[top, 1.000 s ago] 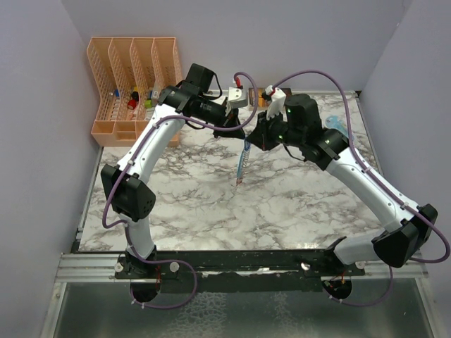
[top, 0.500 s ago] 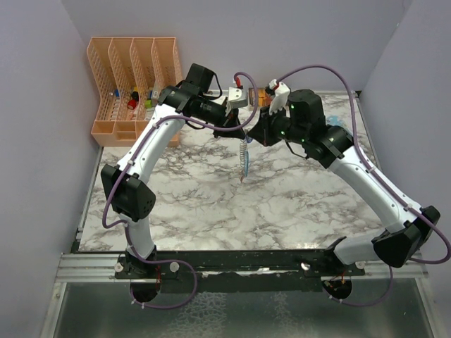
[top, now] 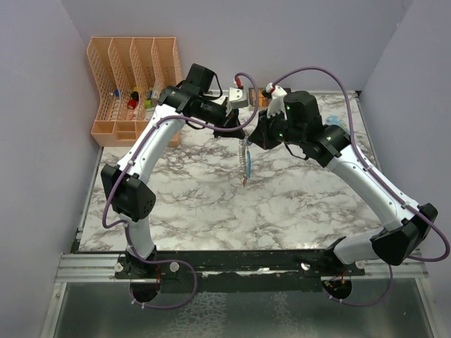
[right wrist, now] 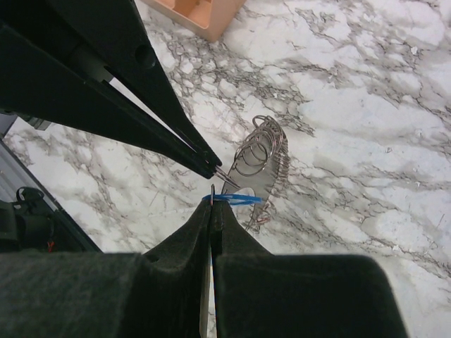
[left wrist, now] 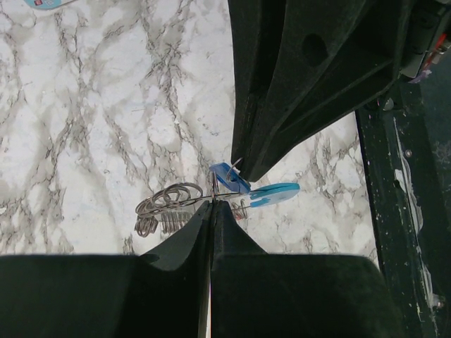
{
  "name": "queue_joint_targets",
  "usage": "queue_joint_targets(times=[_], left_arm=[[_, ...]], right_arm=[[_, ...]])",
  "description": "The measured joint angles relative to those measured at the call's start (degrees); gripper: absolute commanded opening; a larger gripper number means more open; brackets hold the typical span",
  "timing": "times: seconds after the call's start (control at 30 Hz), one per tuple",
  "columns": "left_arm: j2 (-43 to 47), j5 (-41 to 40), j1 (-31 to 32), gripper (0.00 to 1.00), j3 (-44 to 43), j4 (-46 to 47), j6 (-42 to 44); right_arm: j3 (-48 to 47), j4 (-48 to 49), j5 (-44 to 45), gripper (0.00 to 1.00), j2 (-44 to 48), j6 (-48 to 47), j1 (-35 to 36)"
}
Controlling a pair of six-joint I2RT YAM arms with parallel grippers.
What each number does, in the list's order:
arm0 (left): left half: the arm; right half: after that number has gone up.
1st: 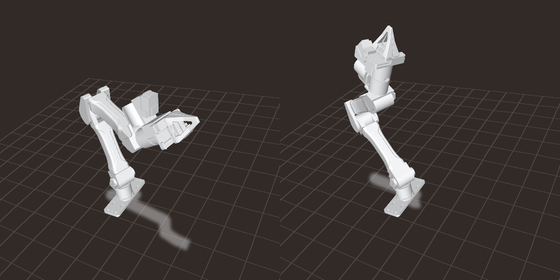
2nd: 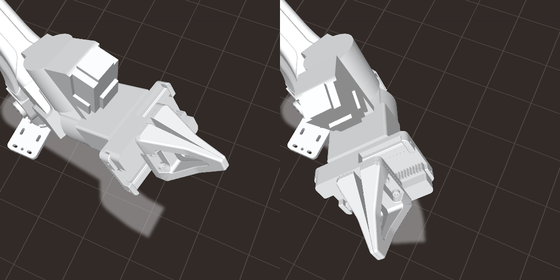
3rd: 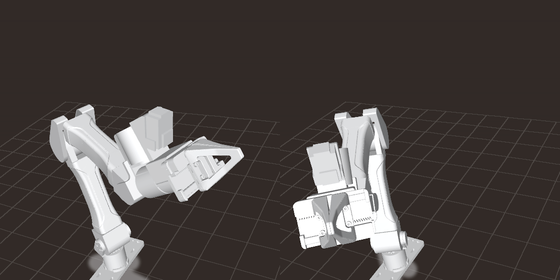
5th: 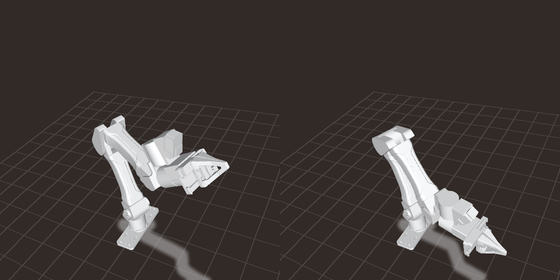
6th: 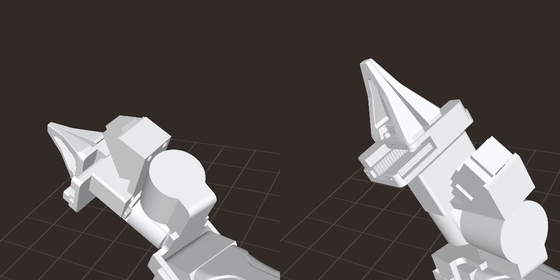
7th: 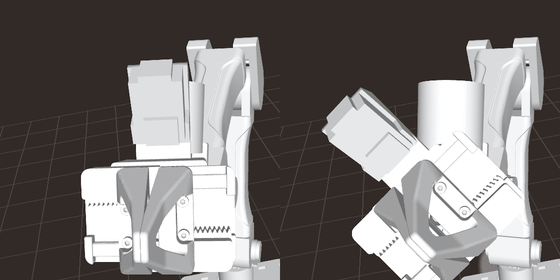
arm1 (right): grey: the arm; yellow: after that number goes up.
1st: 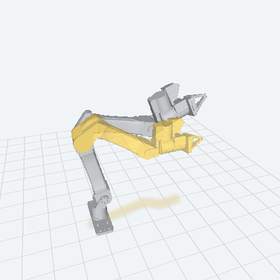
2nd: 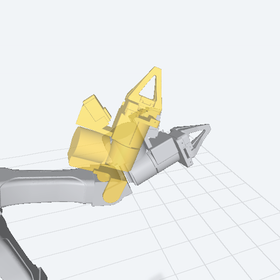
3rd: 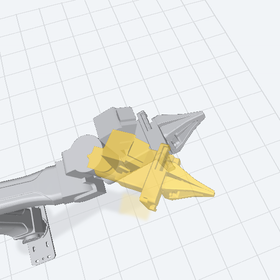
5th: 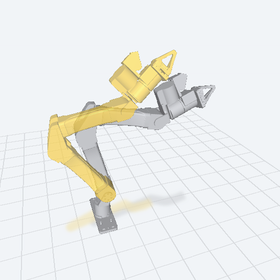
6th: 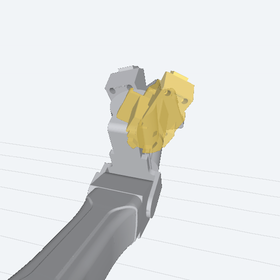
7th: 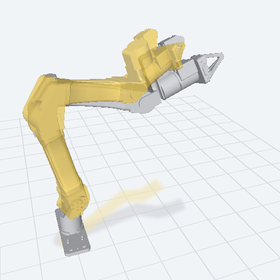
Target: Put the keys on the keyring
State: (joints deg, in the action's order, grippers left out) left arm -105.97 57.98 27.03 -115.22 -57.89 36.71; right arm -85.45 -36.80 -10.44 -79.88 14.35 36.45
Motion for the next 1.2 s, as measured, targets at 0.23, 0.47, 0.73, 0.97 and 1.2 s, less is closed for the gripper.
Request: queue_joint_targets(times=[0.23, 0.47, 0.73, 0.97, 1.2], left_arm=[[0.00, -0.28, 0.00, 0.00, 0.00, 0.00, -0.04], [0.00, -0.33, 0.11, 0.00, 0.00, 0.02, -0.24], [0.00, -0.57, 0.26, 0.00, -0.02, 0.00, -0.26], [0.00, -0.55, 0.50, 0.00, -0.04, -0.02, -0.24], [0.00, -1.25, 0.44, 0.00, -0.11, -0.11, 0.07]], right_arm=[[0.00, -1.14, 0.20, 0.01, 0.00, -0.02, 0.07], [-0.22, -1.14, 0.24, 0.01, -0.59, 0.00, 0.59], [-0.76, -1.09, 0.72, 0.01, -1.90, 0.46, 1.11], [-1.99, -1.03, 2.36, 0.01, -2.08, 0.90, 1.11], [-2.89, -1.27, 3.37, 0.01, -3.19, 1.09, 1.11]])
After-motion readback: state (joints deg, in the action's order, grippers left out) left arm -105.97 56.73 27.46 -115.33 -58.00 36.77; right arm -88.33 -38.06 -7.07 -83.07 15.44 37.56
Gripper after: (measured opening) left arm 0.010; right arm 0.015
